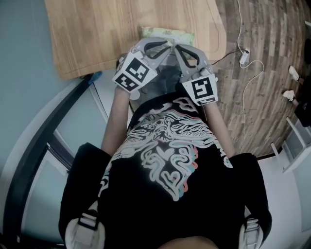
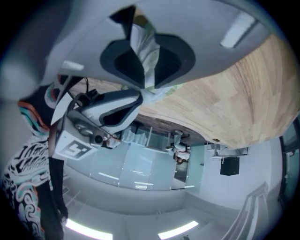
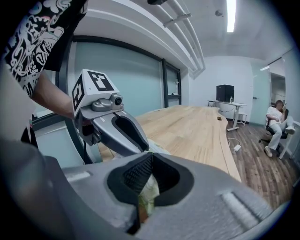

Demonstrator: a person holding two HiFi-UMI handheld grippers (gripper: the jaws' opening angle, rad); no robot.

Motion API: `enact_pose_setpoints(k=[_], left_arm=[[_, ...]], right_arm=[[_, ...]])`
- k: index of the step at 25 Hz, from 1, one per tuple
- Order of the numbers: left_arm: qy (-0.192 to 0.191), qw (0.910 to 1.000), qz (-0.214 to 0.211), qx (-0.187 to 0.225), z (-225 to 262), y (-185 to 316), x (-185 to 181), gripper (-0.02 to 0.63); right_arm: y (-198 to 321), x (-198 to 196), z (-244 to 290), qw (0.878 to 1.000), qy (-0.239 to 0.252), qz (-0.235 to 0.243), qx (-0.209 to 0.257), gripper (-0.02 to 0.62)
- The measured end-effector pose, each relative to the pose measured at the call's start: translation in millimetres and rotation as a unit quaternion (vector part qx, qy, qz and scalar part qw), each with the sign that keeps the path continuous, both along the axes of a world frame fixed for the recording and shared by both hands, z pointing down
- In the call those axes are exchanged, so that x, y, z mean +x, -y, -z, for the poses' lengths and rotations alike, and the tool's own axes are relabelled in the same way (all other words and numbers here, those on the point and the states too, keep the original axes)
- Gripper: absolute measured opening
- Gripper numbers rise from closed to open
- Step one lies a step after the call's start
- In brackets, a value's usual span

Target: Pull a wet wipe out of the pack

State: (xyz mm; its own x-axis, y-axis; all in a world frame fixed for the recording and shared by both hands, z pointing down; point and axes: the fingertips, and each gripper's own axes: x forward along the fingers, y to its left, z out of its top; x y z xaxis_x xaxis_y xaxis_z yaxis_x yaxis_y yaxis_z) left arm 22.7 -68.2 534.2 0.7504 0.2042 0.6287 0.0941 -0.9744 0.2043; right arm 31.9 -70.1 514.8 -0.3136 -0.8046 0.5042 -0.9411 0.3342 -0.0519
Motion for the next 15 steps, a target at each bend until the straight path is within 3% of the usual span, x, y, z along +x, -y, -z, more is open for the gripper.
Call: enact_pose_setpoints(k=[10, 15], left_arm=[[0.048, 0.9979, -0.033, -0.029, -5.8, -2.6, 3.6, 0.019], [0.066, 0.9964, -0.031, -0.043, -6.7, -1.0, 4.9, -0.003]], right_arm=[[-0.3, 0.4, -0.8, 1.0, 0.001, 0.012, 0.007, 0.002], [0.4, 0.6, 1.0, 1.0, -0.001, 0.016, 0.009, 0.002]])
